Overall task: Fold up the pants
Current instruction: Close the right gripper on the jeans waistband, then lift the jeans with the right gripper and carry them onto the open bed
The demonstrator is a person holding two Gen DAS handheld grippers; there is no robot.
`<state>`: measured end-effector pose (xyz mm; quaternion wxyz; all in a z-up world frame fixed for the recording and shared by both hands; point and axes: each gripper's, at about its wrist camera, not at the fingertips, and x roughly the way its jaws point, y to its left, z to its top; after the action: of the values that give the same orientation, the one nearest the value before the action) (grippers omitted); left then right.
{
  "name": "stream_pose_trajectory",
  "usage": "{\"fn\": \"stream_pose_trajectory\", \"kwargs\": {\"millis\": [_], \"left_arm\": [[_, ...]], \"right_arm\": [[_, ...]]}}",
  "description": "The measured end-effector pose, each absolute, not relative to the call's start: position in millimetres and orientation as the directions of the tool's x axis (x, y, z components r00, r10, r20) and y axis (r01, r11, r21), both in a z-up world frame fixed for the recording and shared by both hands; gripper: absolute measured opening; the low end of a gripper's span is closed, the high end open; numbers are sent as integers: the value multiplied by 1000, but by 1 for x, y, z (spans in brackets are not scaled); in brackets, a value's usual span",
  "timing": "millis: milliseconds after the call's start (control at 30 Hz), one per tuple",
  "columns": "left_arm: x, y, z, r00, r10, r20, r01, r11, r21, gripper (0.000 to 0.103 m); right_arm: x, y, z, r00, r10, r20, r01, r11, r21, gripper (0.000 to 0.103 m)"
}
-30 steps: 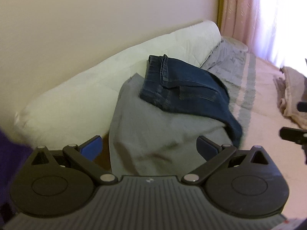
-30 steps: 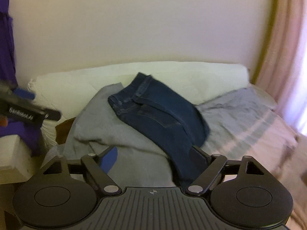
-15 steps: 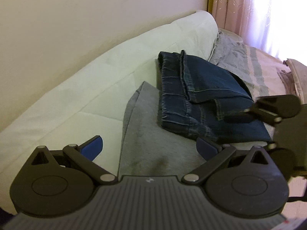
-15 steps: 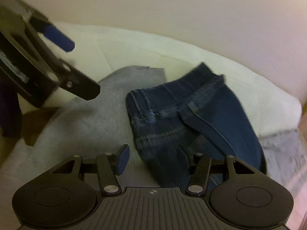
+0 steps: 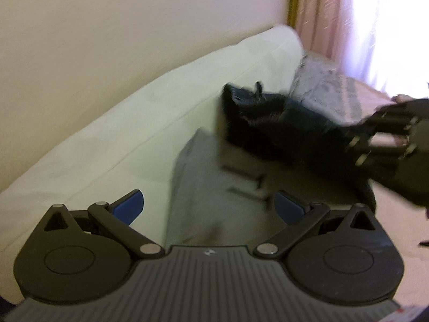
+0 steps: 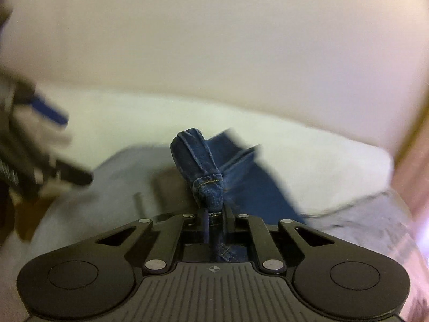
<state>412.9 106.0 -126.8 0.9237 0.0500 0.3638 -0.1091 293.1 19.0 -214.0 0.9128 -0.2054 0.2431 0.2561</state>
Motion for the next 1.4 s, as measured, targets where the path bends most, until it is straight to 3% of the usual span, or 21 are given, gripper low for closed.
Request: {"fn": "stream_pose_trajectory", "kwargs": {"millis": [267,567,733,867,967,1233,1333,1400], "left_arm": [[366,16,-77,739,-303,-601,389,921,14,102],[229,-112,-56,688,-441,-577,552,833,22,102],[157,-196,-78,571,-534,-624,664,747,-31,102],[121,-268,-104,437,-593,-676,763,643,-71,102],[98,-318,-126,346,-617,-707,841,537,-57,102],[93,-422,-187,150,-653,-742,972,233,-8,102],[97,-457,-205,78,-660,-747,994,112,5,102],[96,-485,-216,37,-656,-754,999,50,6,101]], "right_arm": [[240,-135,-137,860,243,-448,-298,953,-55,4],[53,-343,-78,922,64,-382,-10,990,142,4],[-78,-466,-91,869,-108,-483,256,933,253,4],[-173,-554,-141,724,-265,-636,524,812,258,4],[-236,-606,-189,604,-275,-748,647,718,258,4],[-288,-623,-272,483,-255,-838,801,515,305,6],[-299,-609,-275,442,-290,-849,843,459,282,20],[-308,-610,-281,411,-308,-858,866,426,262,58]]}}
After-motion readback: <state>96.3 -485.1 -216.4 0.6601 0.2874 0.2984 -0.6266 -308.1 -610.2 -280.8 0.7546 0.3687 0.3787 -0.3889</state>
